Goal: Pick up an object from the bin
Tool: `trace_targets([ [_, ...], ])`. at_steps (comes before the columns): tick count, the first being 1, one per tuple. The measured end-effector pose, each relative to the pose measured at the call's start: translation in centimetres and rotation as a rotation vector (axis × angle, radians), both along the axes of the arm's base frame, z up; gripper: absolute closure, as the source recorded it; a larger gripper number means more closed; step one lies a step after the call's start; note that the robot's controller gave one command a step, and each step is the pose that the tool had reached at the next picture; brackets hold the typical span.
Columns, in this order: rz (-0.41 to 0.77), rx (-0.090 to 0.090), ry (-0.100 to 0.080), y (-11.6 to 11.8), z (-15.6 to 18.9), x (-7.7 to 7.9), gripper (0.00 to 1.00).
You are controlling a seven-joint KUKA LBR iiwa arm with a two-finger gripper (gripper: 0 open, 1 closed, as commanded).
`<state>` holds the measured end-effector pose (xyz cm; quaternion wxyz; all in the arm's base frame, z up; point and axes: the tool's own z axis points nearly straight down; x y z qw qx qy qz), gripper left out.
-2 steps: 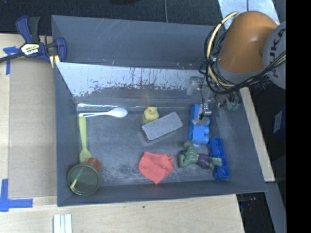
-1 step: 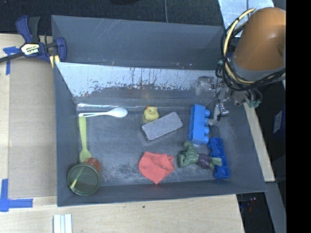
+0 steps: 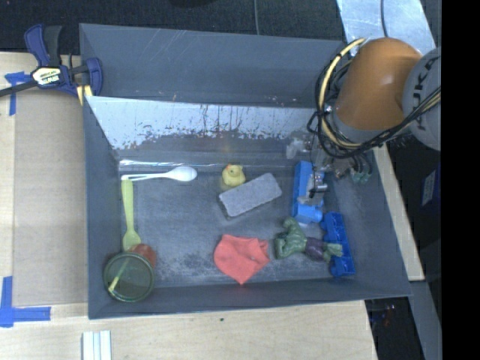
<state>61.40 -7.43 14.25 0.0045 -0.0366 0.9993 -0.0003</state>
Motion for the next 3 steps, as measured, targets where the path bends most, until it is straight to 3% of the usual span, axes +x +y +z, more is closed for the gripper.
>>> trace_targets([
  [1, 0.041, -0.004, -0.004, 0.2, 3.5, -0.4, 0.00],
  [2, 0.124, -0.003, -0.004, 0.1, 3.1, -0.3, 0.00],
  [3, -0.058, 0.000, -0.005, 0.1, 1.3, -0.7, 0.00],
])
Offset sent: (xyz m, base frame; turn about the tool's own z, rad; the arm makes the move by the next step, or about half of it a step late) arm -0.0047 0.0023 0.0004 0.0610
